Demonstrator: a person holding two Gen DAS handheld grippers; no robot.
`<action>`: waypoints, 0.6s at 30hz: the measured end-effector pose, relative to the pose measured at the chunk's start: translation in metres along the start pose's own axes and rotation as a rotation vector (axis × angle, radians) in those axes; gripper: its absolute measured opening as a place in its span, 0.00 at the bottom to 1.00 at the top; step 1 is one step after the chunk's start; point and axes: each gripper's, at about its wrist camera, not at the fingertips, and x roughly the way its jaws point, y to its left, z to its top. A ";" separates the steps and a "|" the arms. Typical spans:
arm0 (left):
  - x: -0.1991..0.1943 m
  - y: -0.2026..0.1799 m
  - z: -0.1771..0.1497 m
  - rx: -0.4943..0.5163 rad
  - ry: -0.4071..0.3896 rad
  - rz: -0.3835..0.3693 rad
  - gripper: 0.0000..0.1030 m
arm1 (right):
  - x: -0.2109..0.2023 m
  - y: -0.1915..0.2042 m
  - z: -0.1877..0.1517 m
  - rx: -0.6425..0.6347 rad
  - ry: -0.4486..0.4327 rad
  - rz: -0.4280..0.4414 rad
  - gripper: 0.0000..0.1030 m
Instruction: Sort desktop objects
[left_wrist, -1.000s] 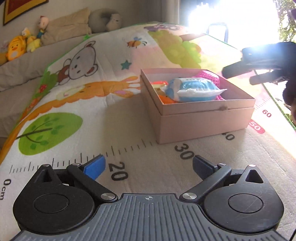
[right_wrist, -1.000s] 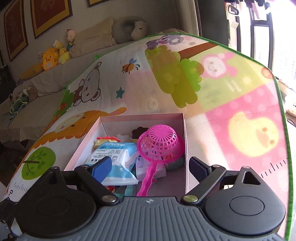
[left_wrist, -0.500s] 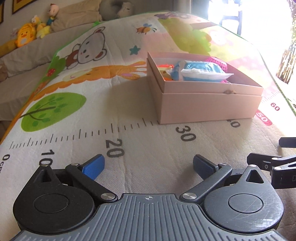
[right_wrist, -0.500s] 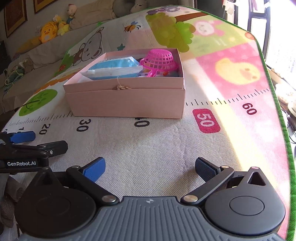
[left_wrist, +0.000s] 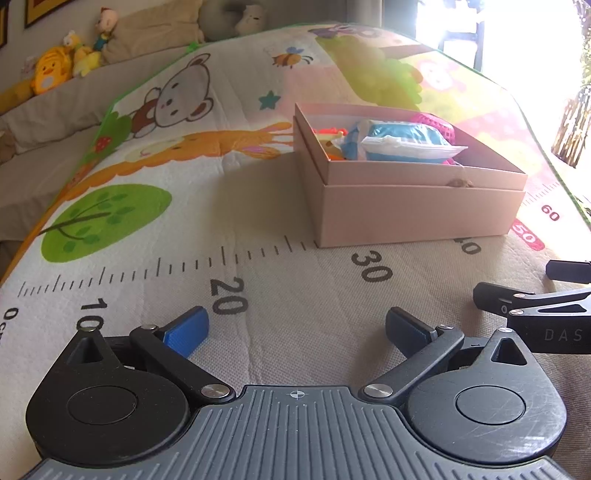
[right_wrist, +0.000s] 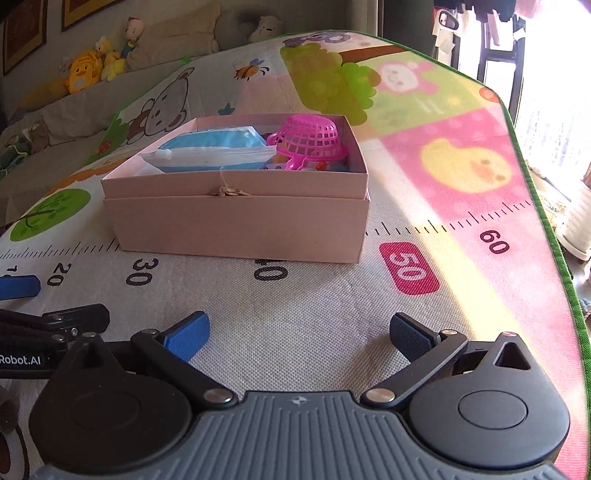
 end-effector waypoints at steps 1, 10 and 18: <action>0.000 0.000 0.000 0.000 0.000 0.000 1.00 | 0.000 0.000 0.000 0.002 0.000 0.002 1.00; 0.000 0.001 0.000 -0.002 -0.001 -0.004 1.00 | 0.001 -0.001 0.000 0.001 0.000 0.001 1.00; 0.000 0.001 0.000 -0.003 -0.002 -0.008 1.00 | 0.000 -0.001 0.000 0.001 0.000 0.000 1.00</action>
